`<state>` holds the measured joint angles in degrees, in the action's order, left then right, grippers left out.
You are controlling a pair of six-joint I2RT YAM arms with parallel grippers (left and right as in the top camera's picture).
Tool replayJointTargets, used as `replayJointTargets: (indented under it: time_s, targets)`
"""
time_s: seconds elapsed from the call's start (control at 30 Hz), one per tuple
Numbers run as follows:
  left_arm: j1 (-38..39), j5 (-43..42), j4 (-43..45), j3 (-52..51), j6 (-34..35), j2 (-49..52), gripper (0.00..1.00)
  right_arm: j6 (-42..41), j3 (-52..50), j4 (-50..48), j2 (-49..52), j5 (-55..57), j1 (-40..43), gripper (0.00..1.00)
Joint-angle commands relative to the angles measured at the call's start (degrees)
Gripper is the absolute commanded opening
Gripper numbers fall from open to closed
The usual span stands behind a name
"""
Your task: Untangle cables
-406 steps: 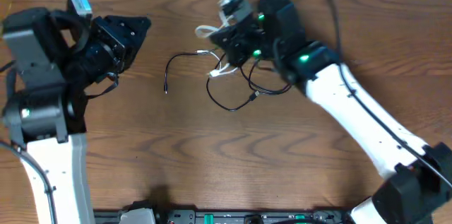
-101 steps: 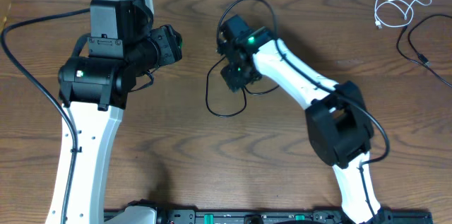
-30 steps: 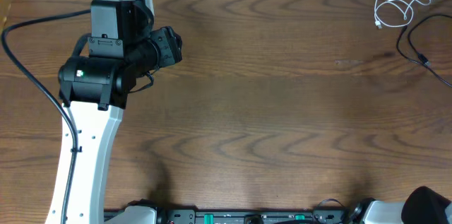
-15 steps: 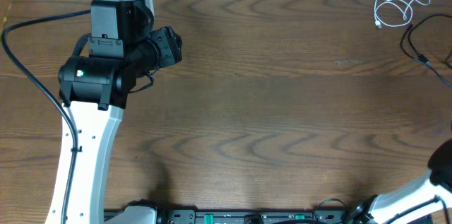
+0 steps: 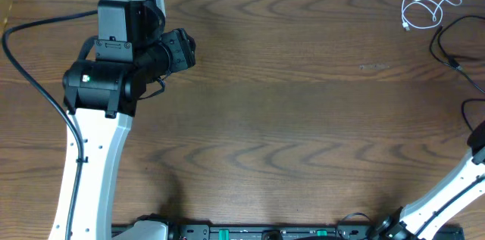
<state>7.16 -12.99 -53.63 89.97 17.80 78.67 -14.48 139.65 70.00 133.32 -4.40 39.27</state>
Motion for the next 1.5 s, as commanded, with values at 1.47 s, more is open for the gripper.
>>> replayJointTargets:
  time_s: [1.47]
  targets:
    - [-0.2,0.0,-0.1,0.2,0.0,0.3,0.96,13.3,0.5,26.7,-43.9,-7.1,-33.7,0.99]
